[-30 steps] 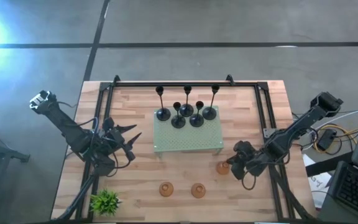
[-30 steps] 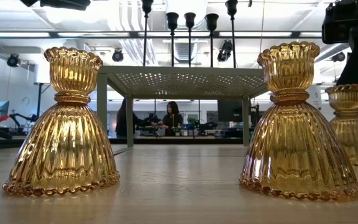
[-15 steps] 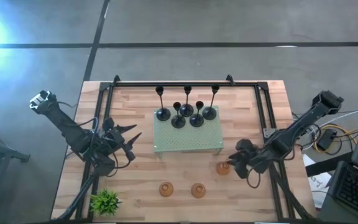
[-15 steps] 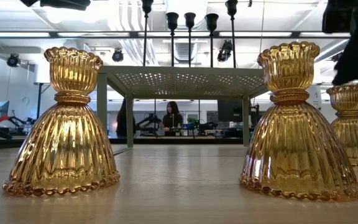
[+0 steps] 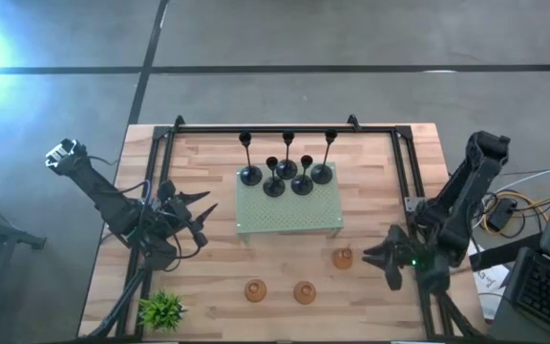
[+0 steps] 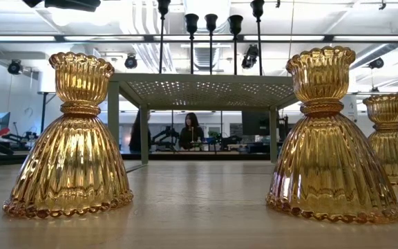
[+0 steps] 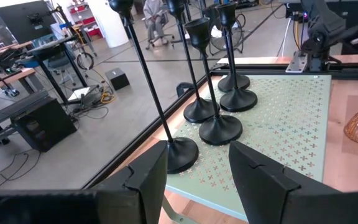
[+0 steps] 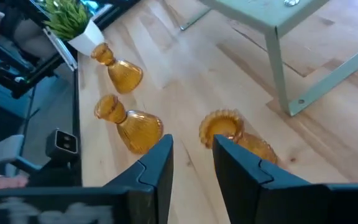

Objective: Pick & Place candle stick holders
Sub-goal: Put the top yellow glass candle holder on the shelf

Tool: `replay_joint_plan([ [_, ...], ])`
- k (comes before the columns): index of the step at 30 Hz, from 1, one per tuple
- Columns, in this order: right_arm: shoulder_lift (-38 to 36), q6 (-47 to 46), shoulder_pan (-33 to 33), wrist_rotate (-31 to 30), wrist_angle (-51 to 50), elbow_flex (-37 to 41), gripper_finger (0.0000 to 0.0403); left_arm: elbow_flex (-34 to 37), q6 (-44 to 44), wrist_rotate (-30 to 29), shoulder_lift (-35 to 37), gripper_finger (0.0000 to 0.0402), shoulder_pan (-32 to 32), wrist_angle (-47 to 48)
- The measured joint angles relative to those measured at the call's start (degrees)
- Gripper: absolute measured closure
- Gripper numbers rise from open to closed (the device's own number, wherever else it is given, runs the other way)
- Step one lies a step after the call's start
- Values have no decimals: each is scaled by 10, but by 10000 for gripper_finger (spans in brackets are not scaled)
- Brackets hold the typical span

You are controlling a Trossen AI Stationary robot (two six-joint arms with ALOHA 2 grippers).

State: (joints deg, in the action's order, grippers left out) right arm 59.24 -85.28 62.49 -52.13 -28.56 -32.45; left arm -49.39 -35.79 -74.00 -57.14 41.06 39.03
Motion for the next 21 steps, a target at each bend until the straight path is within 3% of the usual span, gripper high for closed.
replay_joint_plan([
  [4,77,-62,42,-46,3,0,298,0,0,0,0,225,0,0],
  [8,176,-124,51,-50,14,1,304,0,0,0,0,225,0,0],
  [13,280,-139,49,-50,54,-6,311,0,0,0,0,225,0,0],
  [21,348,-173,41,-94,51,-33,291,0,0,0,0,225,0,0],
])
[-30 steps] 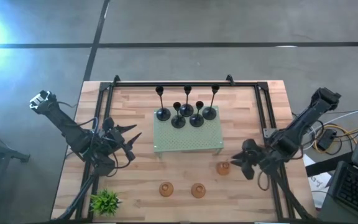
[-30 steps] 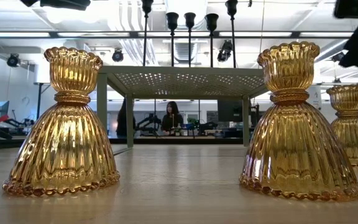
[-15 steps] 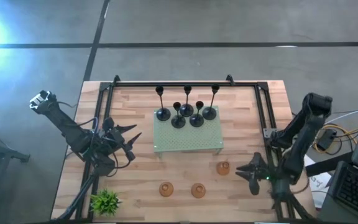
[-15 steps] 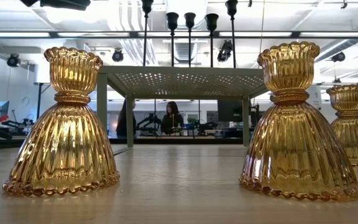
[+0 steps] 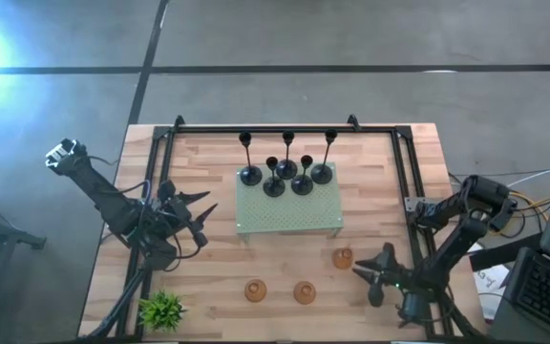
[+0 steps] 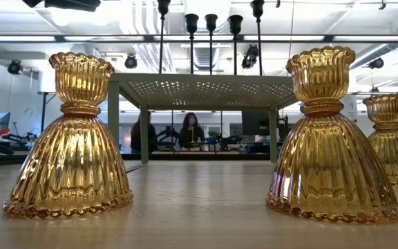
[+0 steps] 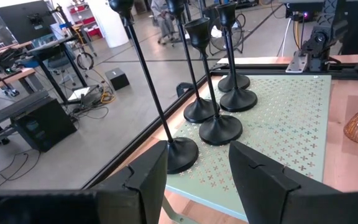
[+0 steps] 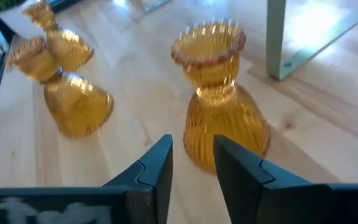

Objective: Pick & Place candle stick holders
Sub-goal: Put the top yellow glass candle holder on the shelf

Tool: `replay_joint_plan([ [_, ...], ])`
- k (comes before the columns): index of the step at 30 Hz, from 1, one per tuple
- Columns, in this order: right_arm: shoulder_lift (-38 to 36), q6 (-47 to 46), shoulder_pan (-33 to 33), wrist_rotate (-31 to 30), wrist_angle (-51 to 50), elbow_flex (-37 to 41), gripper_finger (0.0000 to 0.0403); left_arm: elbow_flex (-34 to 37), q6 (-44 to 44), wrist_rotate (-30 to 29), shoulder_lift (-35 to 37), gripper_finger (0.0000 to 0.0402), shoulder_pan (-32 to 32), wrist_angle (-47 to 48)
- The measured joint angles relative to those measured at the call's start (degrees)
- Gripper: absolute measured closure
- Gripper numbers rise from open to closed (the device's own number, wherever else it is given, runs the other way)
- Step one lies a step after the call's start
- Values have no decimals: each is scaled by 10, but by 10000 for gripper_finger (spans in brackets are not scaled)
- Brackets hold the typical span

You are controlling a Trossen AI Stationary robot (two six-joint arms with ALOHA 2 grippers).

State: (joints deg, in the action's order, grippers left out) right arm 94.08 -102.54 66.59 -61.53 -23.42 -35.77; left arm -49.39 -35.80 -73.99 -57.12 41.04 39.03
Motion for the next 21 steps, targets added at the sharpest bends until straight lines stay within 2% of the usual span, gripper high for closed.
replay_joint_plan([
  [10,0,15,-19,-5,0,-2,240,0,0,0,0,225,0,0],
  [21,-3,40,-32,-15,1,-2,206,0,0,0,0,225,0,0],
])
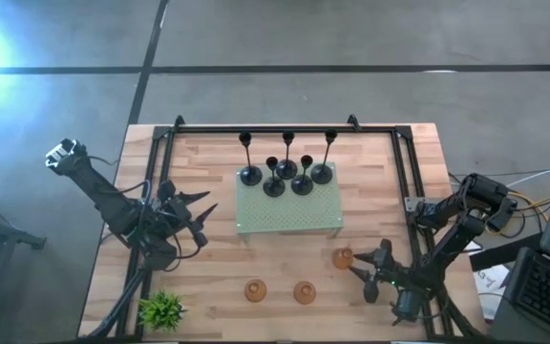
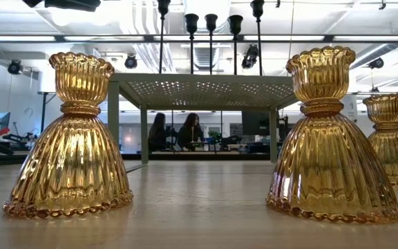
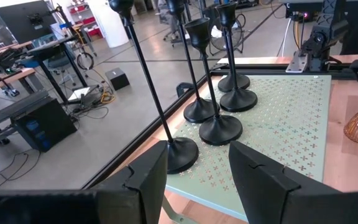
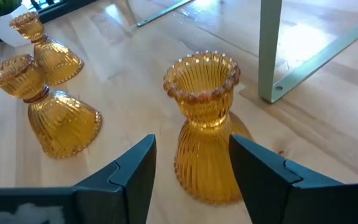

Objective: Pick & Place candle stick holders
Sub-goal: Put the top yellow glass candle holder on the shelf

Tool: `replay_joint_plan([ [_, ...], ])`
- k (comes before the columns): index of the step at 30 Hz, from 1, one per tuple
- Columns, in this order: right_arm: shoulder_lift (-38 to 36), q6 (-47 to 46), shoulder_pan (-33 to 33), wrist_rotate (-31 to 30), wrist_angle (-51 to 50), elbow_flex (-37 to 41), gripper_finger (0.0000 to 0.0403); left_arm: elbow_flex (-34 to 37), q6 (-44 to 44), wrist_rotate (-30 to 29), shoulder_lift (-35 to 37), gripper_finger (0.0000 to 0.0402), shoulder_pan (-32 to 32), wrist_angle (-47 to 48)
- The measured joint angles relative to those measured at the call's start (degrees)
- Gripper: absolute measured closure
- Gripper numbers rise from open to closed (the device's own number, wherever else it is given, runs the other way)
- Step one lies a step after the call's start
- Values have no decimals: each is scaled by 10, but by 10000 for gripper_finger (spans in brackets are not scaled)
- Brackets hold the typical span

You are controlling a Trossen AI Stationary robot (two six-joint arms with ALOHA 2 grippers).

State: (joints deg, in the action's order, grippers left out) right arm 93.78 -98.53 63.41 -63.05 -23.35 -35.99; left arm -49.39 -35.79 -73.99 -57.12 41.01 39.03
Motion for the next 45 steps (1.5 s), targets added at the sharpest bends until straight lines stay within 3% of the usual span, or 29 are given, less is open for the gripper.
replay_joint_plan([
  [14,0,19,-39,-1,10,0,148,0,0,0,0,225,0,0],
  [20,0,86,-62,0,55,0,145,0,0,0,0,225,0,0],
  [26,0,102,-85,9,63,0,161,0,0,0,0,225,0,0],
  [32,0,101,-91,64,64,0,186,0,0,0,0,225,0,0],
  [42,0,103,-93,30,64,0,284,0,0,0,0,225,0,0],
  [45,-4,103,-93,28,67,0,292,0,0,0,0,225,0,0],
])
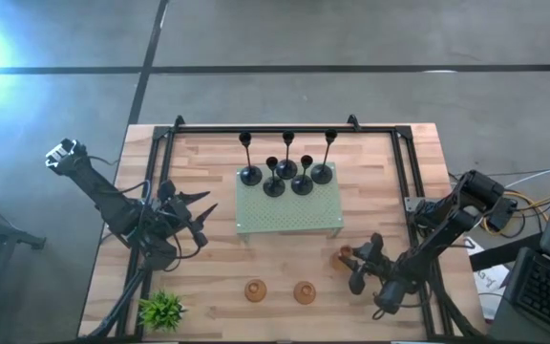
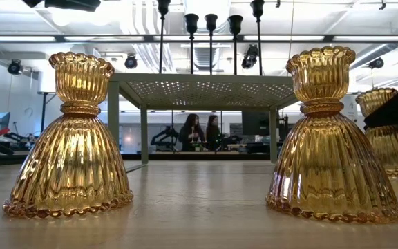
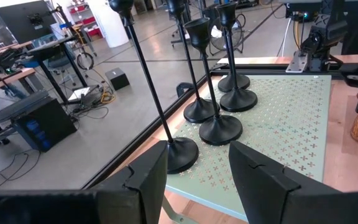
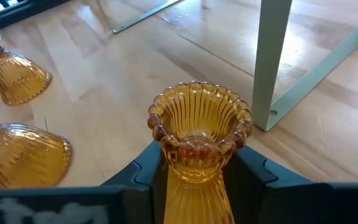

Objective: Pick & Place candle stick holders
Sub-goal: Put the top yellow glass candle holder on the shelf

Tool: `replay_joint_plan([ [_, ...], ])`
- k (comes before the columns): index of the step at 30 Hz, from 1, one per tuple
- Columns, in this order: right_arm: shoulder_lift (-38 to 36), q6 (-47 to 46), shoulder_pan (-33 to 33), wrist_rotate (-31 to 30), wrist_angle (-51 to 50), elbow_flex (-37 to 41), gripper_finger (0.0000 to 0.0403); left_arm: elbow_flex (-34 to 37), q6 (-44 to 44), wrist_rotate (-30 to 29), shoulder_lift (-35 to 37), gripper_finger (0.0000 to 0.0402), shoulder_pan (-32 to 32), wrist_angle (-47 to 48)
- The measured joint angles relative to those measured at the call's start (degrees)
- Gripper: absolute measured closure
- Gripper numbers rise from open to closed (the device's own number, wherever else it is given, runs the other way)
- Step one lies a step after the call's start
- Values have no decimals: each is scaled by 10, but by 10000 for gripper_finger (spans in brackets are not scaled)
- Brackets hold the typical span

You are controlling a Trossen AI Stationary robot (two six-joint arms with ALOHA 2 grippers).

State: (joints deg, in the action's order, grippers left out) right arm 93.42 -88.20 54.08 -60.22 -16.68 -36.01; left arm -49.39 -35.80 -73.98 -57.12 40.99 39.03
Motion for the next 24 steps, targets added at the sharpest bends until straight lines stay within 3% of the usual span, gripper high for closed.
replay_joint_plan([
  [10,-82,93,-2,45,2,-21,292,0,0,0,0,225,0,0],
  [16,-192,243,-15,48,3,-54,292,0,0,0,0,225,0,0],
  [24,-277,419,-95,79,8,-94,292,0,0,0,0,225,0,0],
])
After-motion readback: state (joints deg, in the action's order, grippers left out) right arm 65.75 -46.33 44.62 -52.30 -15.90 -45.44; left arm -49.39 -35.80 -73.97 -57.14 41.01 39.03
